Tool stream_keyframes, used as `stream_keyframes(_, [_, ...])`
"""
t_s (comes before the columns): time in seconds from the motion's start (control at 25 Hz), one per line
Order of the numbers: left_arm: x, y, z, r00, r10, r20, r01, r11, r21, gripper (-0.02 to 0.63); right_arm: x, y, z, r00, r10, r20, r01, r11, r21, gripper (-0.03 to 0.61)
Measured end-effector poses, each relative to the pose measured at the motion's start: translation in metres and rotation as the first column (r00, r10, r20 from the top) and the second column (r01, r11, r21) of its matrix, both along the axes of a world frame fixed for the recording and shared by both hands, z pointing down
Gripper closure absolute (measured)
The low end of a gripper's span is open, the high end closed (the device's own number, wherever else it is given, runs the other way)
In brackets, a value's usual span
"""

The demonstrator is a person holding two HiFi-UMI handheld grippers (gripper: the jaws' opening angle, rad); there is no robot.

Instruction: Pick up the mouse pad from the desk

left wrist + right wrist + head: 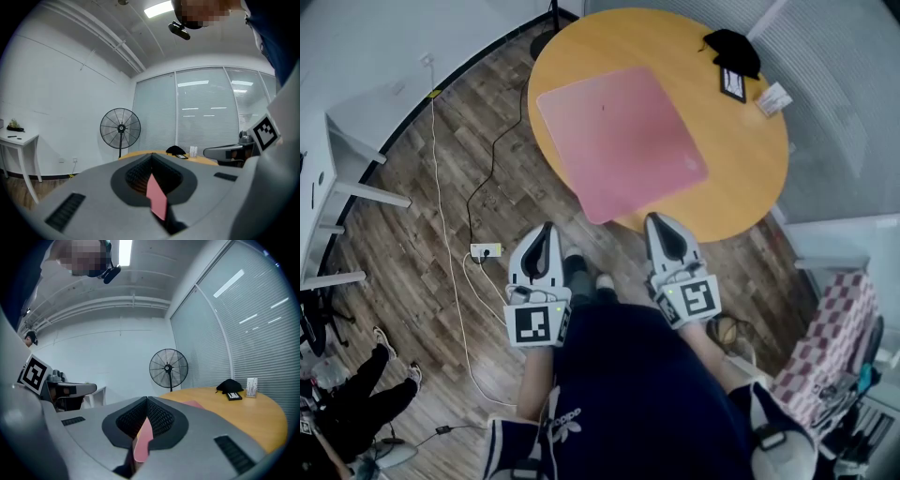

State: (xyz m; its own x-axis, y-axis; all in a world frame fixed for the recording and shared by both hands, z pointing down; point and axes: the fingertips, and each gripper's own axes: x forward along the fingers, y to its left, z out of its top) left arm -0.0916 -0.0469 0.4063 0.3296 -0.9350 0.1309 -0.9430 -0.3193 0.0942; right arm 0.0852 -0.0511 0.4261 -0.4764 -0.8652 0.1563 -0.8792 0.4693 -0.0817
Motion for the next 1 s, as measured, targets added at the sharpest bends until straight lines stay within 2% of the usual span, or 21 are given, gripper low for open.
stream_keyframes(0.24, [-0.016,-0.043,-0.002,0.994,0.112,0.006,-0.112,0.993,-0.027,0.609,-0.017,-0.027,-0.008,0.996,0.085,-0.011,-0.085,0.996,0.0,0.575])
stream_keyframes(0.52, [-0.021,-0.074,0.011,0.968,0.25,-0.015,-0.25,0.965,-0.078,0.609,-0.021,-0.047,-0.006,0.981,0.194,-0.013,-0.194,0.981,0.005,0.575])
stream_keyframes(0.8, [-0.02,-0.09,0.026,0.948,0.316,-0.037,-0.318,0.942,-0.107,0.609,-0.028,-0.055,0.001,0.973,0.227,-0.032,-0.227,0.974,0.003,0.575])
stream_keyframes(1.0, [-0.006,-0.097,0.029,0.939,0.342,-0.039,-0.345,0.93,-0.127,0.609,-0.015,-0.064,0.002,0.968,0.25,-0.023,-0.251,0.968,-0.006,0.575])
